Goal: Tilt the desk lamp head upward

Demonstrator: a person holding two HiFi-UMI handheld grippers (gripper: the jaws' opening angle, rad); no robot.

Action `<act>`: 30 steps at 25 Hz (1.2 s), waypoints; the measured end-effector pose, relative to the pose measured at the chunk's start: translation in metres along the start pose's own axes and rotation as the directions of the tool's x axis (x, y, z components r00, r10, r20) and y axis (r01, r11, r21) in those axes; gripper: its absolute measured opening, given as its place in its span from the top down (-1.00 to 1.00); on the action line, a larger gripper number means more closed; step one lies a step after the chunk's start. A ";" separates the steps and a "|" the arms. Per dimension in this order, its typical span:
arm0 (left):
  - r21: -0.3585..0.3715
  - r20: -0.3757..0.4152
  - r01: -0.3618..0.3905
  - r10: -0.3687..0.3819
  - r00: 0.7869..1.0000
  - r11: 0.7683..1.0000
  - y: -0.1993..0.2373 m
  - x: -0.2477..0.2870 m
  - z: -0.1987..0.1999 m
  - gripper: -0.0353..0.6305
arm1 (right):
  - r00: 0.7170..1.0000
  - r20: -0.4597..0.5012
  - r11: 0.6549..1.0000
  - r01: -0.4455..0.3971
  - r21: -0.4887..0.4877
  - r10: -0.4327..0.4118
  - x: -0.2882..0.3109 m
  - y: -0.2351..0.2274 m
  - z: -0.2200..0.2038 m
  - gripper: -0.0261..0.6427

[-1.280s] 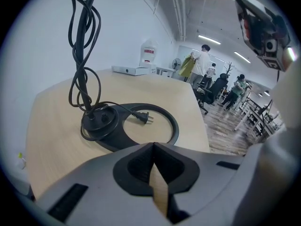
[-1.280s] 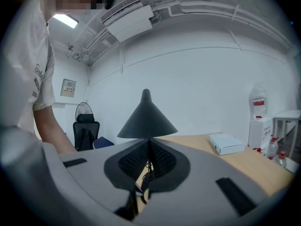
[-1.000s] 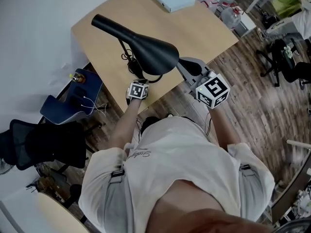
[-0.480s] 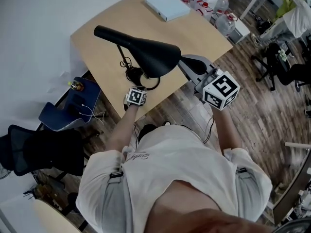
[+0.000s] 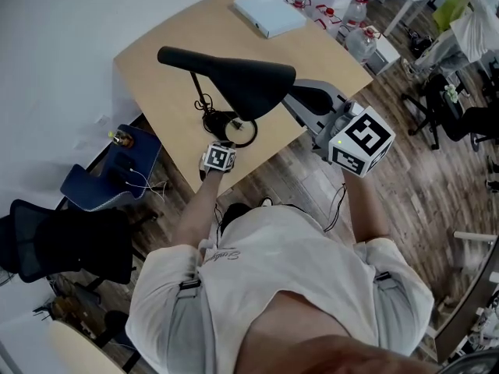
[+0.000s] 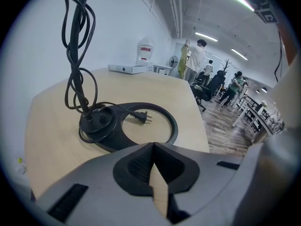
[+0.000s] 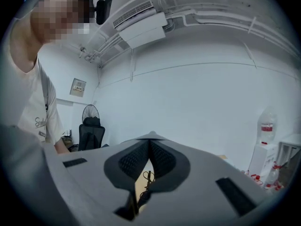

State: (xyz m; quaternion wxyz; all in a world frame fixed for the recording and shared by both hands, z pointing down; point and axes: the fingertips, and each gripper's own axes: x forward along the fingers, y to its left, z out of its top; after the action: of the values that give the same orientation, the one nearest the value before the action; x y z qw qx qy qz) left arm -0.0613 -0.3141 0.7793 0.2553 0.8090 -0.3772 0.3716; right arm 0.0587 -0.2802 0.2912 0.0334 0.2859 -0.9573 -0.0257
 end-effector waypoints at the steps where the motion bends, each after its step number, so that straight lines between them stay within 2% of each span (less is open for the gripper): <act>1: -0.001 0.003 -0.001 0.001 1.000 1.000 0.000 0.000 0.000 0.85 | 1.000 0.000 1.000 -0.002 -0.010 0.002 0.000 0.000 0.005 0.94; 11: -0.009 -0.002 0.001 -0.001 1.000 1.000 0.001 0.000 -0.002 0.85 | 1.000 0.008 0.996 -0.002 -0.087 0.003 0.011 -0.001 0.038 0.94; 18: -0.027 0.011 0.008 -0.008 1.000 1.000 0.001 0.000 -0.001 0.85 | 0.999 0.033 0.999 -0.023 -0.034 0.024 0.019 -0.004 0.051 0.94; 30: -0.022 0.013 -0.004 0.004 1.000 1.000 0.000 -0.001 -0.001 0.85 | 0.999 0.052 1.000 -0.009 -0.025 0.010 0.020 -0.004 0.061 0.94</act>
State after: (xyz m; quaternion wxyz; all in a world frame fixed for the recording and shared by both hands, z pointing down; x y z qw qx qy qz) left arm -0.0622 -0.3136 0.7795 0.2609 0.8079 -0.3844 0.3626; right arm 0.0400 -0.2929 0.2311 0.0122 0.2803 -0.9588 -0.0448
